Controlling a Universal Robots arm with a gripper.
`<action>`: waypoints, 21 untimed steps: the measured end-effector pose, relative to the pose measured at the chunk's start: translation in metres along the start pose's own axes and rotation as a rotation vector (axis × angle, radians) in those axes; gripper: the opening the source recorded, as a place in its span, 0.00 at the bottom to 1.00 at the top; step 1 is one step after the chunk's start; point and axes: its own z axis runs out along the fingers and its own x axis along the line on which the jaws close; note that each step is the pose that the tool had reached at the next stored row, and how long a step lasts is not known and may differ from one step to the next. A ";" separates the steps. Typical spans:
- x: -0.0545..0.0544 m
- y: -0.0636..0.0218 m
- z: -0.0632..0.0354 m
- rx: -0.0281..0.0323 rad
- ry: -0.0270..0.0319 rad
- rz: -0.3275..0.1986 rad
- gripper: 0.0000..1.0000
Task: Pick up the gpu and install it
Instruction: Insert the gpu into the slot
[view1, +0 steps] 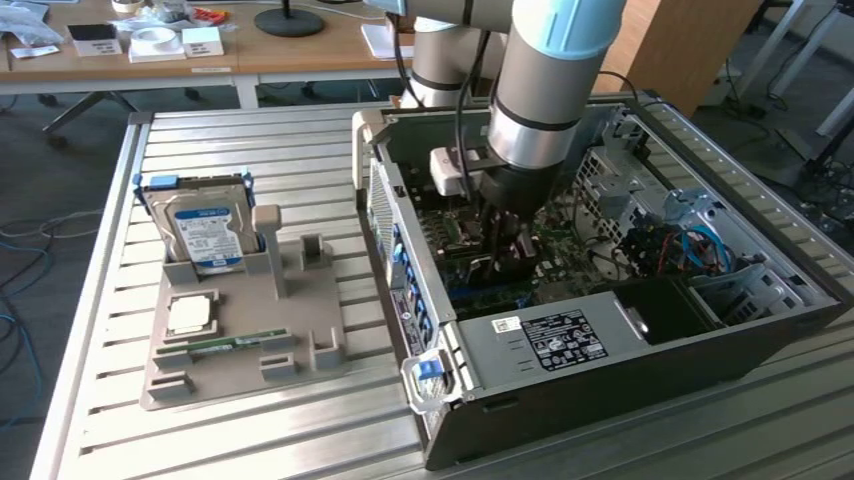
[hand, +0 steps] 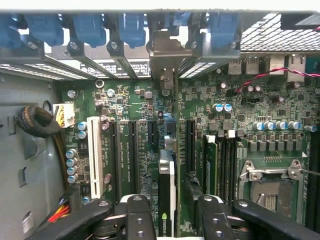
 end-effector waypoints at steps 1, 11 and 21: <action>0.000 -0.0001 -0.0019 0.0001 -0.0001 0.000 0.40; 0.000 -0.0002 -0.0060 0.0000 -0.0001 0.000 0.40; 0.000 -0.0002 -0.0046 0.0001 -0.0002 0.000 0.40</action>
